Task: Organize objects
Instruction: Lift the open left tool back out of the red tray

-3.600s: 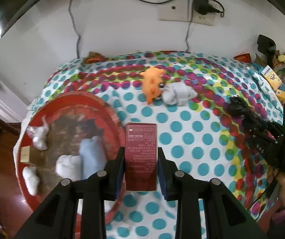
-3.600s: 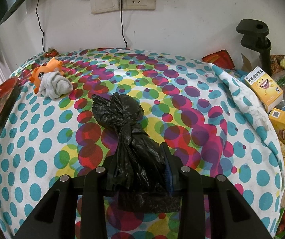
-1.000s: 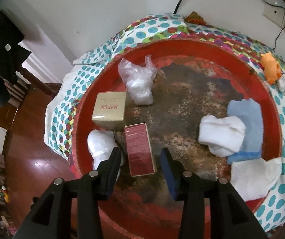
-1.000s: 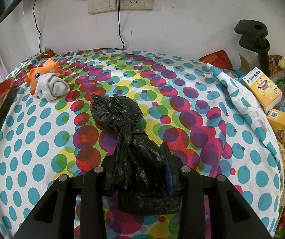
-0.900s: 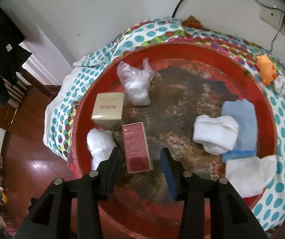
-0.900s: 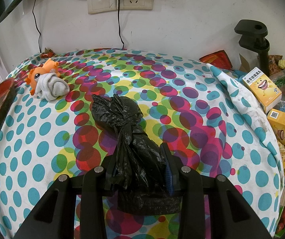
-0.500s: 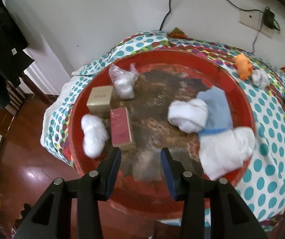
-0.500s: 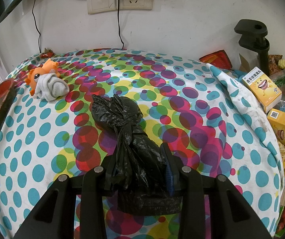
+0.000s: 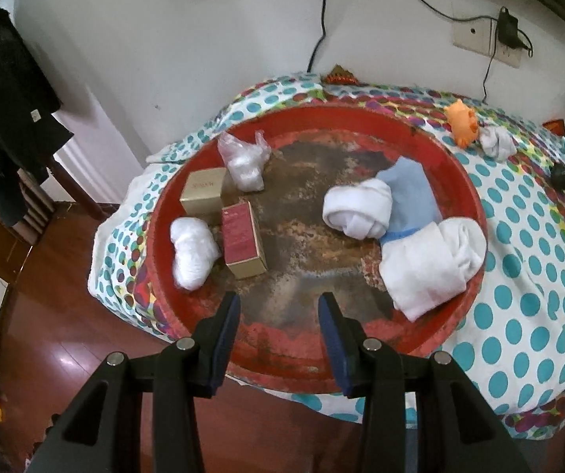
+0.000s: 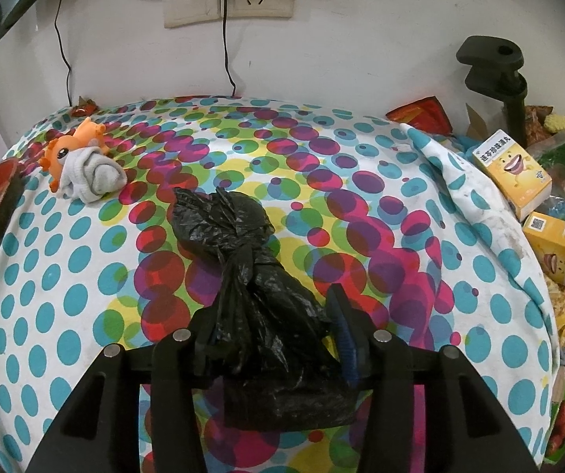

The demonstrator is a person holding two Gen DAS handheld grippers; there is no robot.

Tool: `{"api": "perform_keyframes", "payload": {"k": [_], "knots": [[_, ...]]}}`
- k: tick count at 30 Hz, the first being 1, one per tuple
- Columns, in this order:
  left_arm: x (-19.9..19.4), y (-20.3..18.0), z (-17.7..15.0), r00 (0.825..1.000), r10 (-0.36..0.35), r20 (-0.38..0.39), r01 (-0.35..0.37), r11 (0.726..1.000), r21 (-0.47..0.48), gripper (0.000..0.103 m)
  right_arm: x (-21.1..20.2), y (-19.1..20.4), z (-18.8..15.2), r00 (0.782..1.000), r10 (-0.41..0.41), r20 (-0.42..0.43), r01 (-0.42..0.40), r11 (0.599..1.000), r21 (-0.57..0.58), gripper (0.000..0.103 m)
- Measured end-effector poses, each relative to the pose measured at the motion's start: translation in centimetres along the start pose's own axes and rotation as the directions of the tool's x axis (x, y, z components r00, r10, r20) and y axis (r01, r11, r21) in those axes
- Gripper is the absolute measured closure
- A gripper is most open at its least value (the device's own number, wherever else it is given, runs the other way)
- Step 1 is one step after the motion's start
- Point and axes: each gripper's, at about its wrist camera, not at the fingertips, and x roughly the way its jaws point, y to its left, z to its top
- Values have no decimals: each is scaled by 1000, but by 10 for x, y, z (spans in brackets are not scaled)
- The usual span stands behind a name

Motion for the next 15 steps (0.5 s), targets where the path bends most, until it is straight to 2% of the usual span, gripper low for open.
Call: {"api": "perform_keyframes", "payload": {"k": [7,11,15], "knots": [[2,-2,-3,999,-38,-32,38,999,-13,61,0,0,0,1000,1,1,-1,1000,-4,60],[1,-3,-4,999,-32,-42,32,999,5,61,1,1,1,1000,16,2,-16,1000,-8,65],[-2,3,-4,998,-43,-51,42,999,-11,61,0,9,1,1000,0,3,0,1000,13,76]]}}
